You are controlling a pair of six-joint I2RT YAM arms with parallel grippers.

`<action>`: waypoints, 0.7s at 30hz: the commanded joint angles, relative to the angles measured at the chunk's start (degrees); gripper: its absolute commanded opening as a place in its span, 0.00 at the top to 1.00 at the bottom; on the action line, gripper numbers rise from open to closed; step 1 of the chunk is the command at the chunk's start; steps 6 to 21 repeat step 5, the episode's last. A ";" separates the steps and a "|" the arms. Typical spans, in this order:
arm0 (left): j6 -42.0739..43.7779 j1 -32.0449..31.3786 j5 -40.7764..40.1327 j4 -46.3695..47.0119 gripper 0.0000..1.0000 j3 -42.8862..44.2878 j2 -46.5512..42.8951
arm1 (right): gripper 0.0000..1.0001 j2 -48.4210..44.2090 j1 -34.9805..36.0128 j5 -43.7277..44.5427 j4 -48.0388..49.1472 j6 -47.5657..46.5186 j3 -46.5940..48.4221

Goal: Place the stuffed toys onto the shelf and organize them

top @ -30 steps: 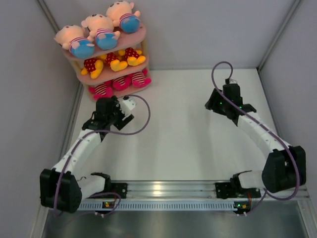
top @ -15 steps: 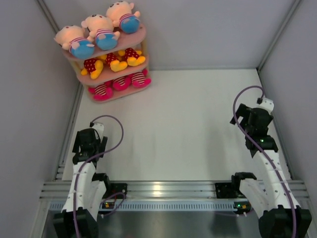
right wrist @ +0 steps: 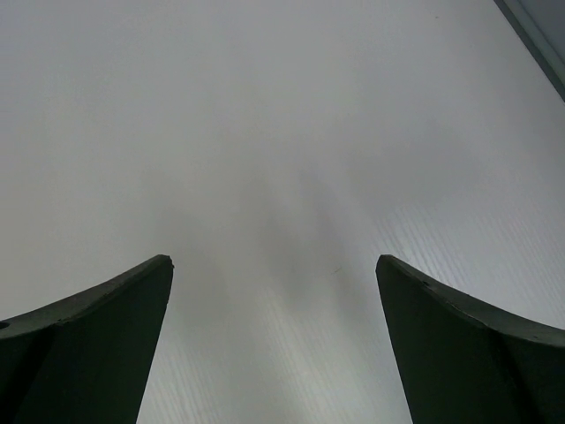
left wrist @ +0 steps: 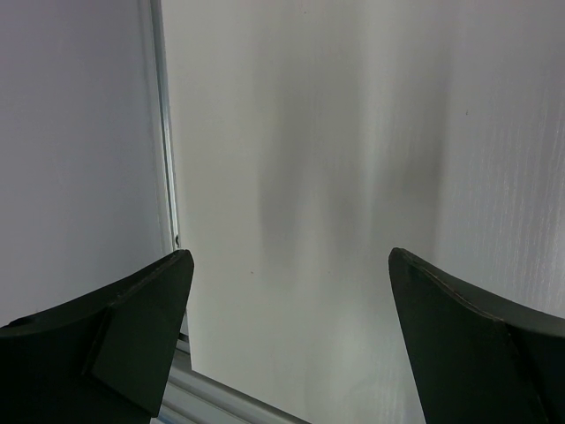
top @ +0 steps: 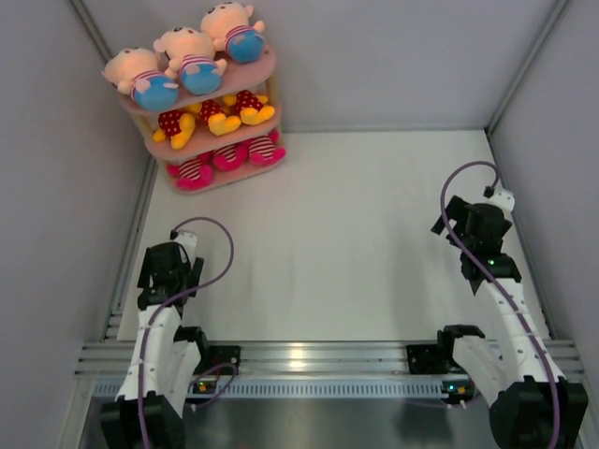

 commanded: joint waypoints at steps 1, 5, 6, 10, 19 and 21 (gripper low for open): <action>-0.94 -0.16 -0.19 1.45 0.02 -0.16 -0.61 | 0.01 -1.80 -0.57 -1.97 5.31 1.68 0.93; -0.85 -0.16 -0.10 1.45 0.02 -0.25 -0.52 | 0.00 -5.14 -0.57 -3.65 8.21 1.16 -0.48; -0.85 -0.16 -0.10 1.45 0.02 -0.25 -0.52 | 0.00 -5.14 -0.57 -3.65 8.21 1.16 -0.48; -0.85 -0.16 -0.10 1.45 0.02 -0.25 -0.52 | 0.00 -5.14 -0.57 -3.65 8.21 1.16 -0.48; -0.85 -0.16 -0.10 1.45 0.02 -0.25 -0.52 | 0.00 -5.14 -0.57 -3.65 8.21 1.16 -0.48; -0.85 -0.16 -0.10 1.45 0.02 -0.25 -0.52 | 0.00 -5.14 -0.57 -3.65 8.21 1.16 -0.48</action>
